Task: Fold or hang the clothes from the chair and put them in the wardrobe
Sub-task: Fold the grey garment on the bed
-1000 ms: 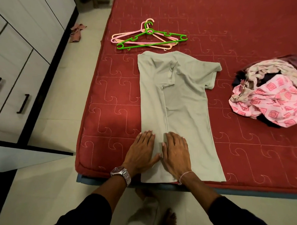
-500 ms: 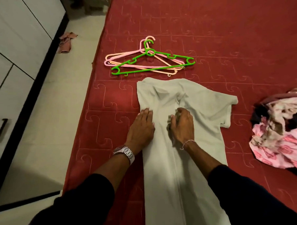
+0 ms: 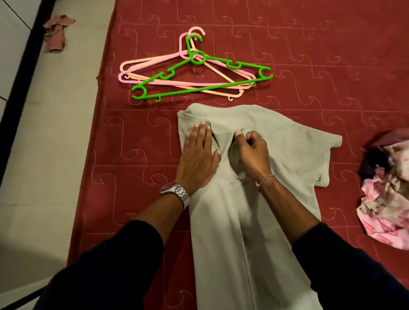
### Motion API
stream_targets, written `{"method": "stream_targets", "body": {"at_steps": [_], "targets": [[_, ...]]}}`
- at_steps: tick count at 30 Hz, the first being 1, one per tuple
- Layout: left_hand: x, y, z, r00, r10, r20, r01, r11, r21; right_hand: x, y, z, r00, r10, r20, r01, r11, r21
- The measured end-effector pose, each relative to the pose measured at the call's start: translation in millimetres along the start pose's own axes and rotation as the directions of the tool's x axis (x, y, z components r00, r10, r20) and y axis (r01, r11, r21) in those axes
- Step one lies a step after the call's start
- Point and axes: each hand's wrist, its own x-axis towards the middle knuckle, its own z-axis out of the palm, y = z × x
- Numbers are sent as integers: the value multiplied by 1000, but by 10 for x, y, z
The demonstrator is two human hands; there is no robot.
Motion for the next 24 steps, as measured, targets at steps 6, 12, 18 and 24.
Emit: {"method": "stream_targets", "body": {"at_steps": [6, 12, 18, 24], "targets": [[21, 15, 18, 1000, -24, -11, 24, 997, 73, 28, -28, -388, 913, 86, 399, -164, 973, 164], [87, 28, -55, 994, -104, 31, 99, 988, 120, -29, 40, -590, 898, 7, 439, -16, 1000, 17], [96, 114, -47, 995, -94, 26, 88, 979, 184, -144, 85, -515, 905, -136, 402, 252, 934, -253], [32, 164, 108, 999, 46, 7, -46, 995, 87, -343, 127, -388, 987, -155, -38, 126, 903, -410]]}}
